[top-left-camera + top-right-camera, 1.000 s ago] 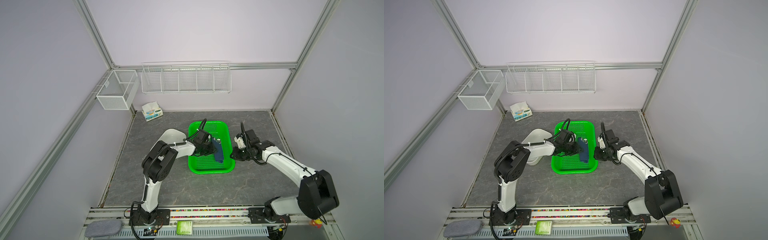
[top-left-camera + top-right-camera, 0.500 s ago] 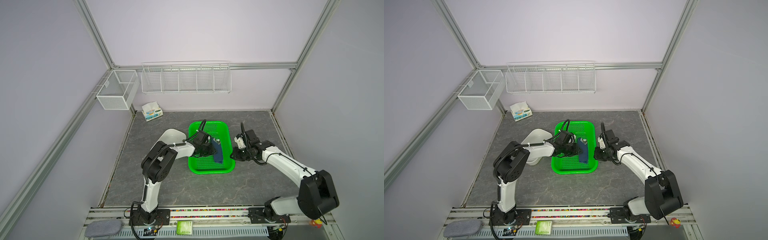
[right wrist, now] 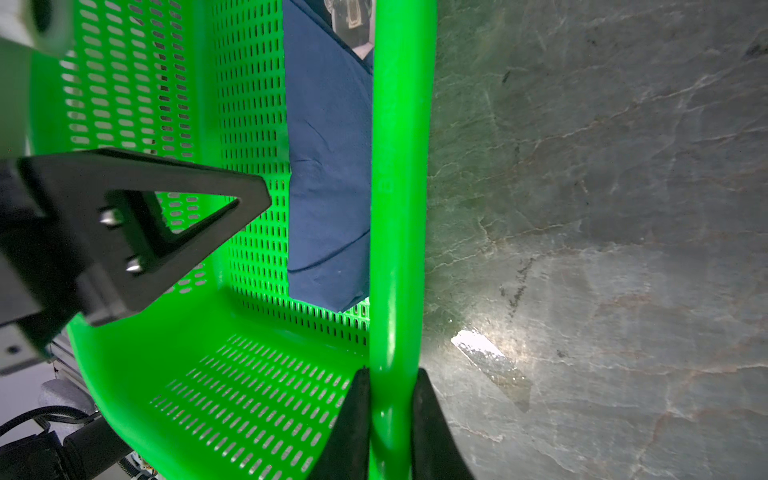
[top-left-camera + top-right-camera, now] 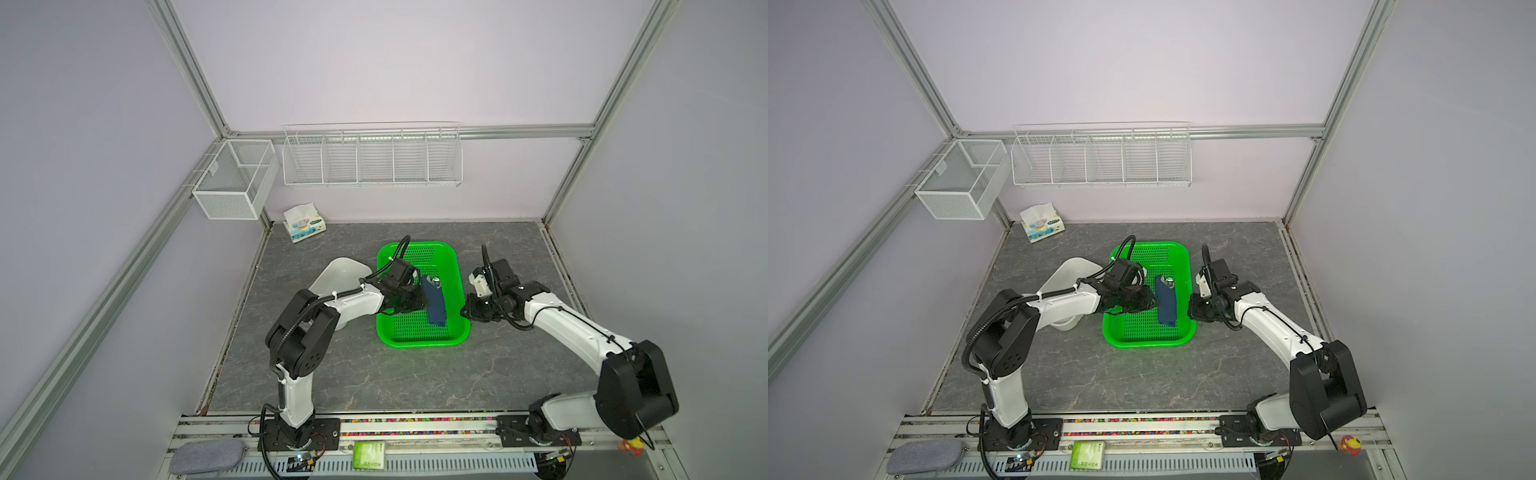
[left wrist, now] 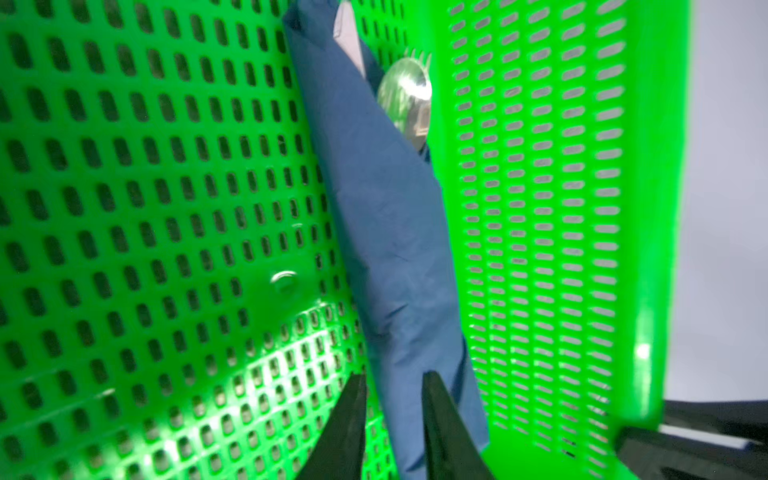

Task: Place the utensils on the paper napkin and roll it up
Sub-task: 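Lower the bundle into the basket with the left gripper while the right holds the rim, then open the left gripper and lift it away from the bundle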

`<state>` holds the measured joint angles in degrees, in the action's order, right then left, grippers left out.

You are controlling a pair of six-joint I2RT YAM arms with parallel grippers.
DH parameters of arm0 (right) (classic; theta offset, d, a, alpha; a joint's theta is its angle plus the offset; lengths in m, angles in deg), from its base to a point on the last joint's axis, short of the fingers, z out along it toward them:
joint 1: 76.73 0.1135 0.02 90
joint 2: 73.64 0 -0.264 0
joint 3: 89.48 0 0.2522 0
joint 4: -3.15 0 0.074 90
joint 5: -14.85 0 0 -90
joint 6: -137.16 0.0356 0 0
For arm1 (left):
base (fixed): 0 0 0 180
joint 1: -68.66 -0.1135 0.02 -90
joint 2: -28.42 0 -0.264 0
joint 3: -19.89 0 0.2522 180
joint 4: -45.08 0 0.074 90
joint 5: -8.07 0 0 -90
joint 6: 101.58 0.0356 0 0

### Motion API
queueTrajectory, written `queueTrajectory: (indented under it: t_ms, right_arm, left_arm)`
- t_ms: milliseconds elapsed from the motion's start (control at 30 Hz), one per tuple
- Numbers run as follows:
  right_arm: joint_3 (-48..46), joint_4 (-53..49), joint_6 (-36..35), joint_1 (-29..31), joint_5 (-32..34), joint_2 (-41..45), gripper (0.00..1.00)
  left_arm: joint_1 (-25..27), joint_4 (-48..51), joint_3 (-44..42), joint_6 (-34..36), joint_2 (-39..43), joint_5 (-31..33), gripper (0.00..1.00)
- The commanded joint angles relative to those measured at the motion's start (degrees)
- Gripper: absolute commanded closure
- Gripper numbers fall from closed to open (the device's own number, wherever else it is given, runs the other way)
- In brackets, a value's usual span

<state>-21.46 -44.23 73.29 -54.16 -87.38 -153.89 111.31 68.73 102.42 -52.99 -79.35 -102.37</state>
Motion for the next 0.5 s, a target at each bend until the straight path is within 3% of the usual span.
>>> queueTrajectory:
  t_ms: [0, 200, 467]
  right_arm:
    - [-0.52, -0.55, 0.68, 0.01, 1.51, 1.77, 0.88]
    - [-0.4, -0.47, 0.76, 0.01, 1.5, 1.69, 0.88]
    - [-0.54, -0.46, 0.76, 0.01, 1.73, 1.52, 0.88]
  left_arm:
    - [1.15, -3.19, 0.27, 0.64, 1.31, -4.83, 0.84]
    - [1.82, -2.68, 3.55, 0.09, -3.82, -8.43, 0.91]
    - [1.86, 0.0, 1.11, -0.08, -6.09, -3.87, 0.94]
